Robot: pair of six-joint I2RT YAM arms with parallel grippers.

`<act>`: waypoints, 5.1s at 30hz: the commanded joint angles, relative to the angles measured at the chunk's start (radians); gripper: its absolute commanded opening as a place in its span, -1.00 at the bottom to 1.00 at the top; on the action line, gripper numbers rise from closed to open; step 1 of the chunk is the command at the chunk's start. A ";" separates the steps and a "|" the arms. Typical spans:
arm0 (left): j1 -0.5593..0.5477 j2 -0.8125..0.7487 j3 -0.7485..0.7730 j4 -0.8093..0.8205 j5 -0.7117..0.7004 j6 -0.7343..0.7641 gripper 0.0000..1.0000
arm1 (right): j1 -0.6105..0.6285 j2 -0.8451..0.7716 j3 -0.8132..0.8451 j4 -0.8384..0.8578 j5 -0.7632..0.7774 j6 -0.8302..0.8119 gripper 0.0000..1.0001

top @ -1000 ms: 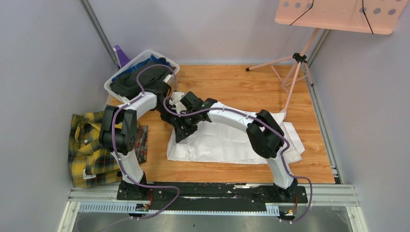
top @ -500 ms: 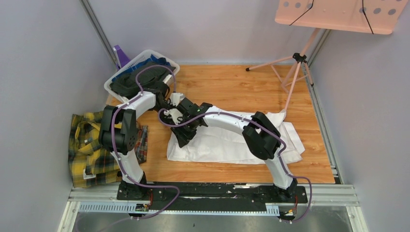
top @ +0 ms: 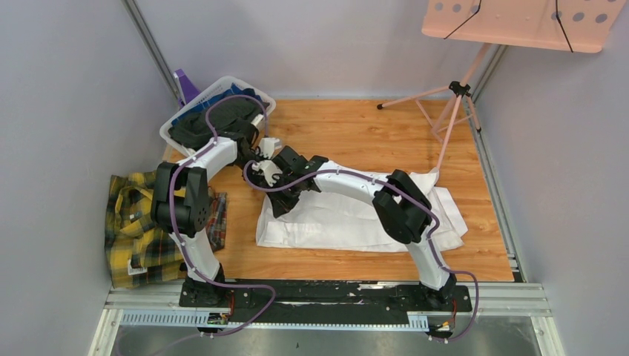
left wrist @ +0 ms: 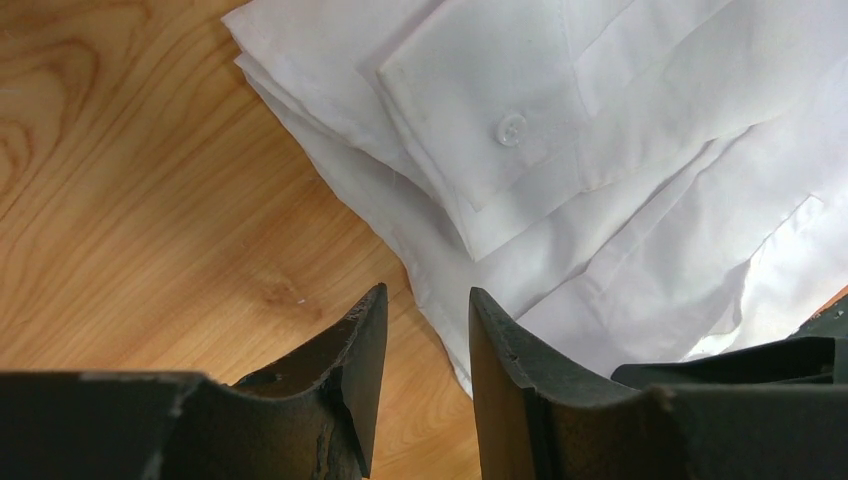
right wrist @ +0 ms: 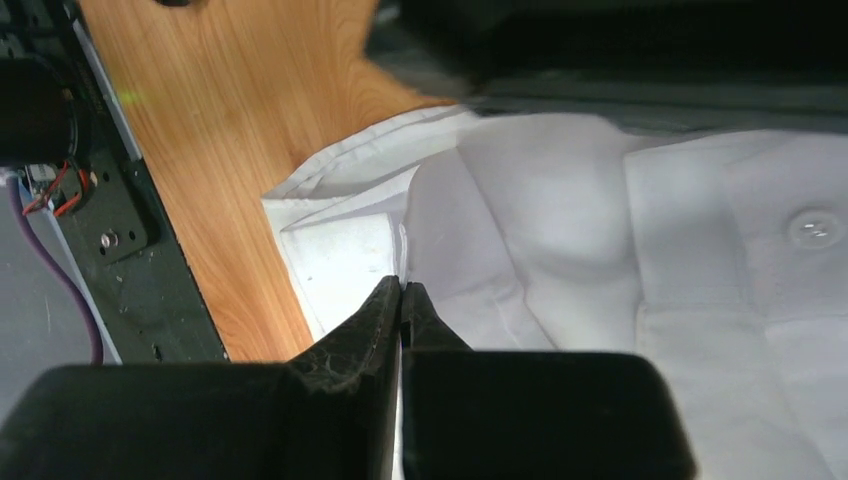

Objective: Fold and stack the long sleeve shirts
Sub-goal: Adjust the shirt at the center of the board, then fold the shirt at the center of the board.

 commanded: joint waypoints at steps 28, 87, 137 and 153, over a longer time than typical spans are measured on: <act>0.006 -0.048 0.060 -0.093 -0.027 0.058 -0.14 | -0.121 0.106 0.019 -0.137 -0.103 0.290 -0.40; 0.031 -0.068 -0.171 0.075 0.058 -0.153 1.00 | -0.278 -0.381 -0.889 0.721 -0.109 1.055 -0.52; -0.038 -0.007 0.186 -0.236 -0.071 -0.051 -1.00 | -0.355 -0.440 -0.911 0.631 0.118 1.068 -0.53; -0.073 0.239 0.606 -0.436 -0.041 0.016 -1.00 | -0.302 -0.317 -0.929 0.803 0.178 1.210 -0.71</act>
